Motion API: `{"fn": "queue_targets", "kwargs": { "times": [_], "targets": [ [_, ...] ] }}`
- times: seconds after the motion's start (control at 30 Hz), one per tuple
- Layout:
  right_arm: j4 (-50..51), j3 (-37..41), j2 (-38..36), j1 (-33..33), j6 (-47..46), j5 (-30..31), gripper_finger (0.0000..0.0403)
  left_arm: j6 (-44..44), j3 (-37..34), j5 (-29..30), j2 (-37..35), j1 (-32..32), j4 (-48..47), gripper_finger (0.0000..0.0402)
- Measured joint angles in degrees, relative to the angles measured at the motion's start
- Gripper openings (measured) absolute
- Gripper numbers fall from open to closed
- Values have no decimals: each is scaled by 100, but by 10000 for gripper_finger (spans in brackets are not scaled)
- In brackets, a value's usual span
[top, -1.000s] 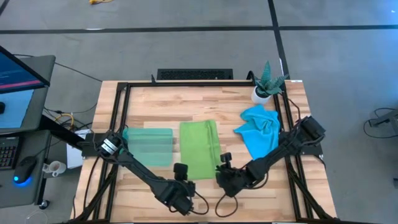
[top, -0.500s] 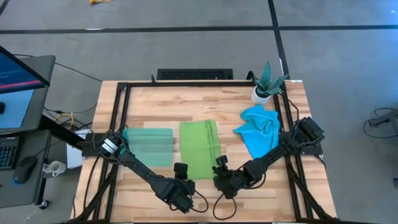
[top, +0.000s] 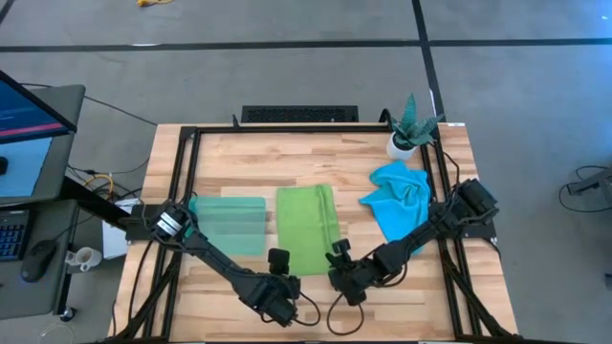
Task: Roll microfiber towels into tight, uniform cylinder then place into a basket
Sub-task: Fold the green towel
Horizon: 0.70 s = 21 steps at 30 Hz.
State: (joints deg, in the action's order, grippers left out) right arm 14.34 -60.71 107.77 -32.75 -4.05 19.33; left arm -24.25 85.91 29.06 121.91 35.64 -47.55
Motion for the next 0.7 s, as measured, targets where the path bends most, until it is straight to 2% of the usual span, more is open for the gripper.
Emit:
{"fn": "queue_targets", "kwargs": {
  "times": [0.1,0.2,0.43,0.7],
  "targets": [
    [-8,0,0,31,-2,-27,166,2,0,-23,0,-13,1,151],
    [-7,0,0,66,-52,-305,166,42,-106,74,2,-35,108,151],
    [-35,-15,288,173,-111,-287,166,-214,-437,122,-41,-76,288,151],
    [3,-33,427,368,-428,-459,159,-212,-489,146,-24,-77,361,151]
  ]
}}
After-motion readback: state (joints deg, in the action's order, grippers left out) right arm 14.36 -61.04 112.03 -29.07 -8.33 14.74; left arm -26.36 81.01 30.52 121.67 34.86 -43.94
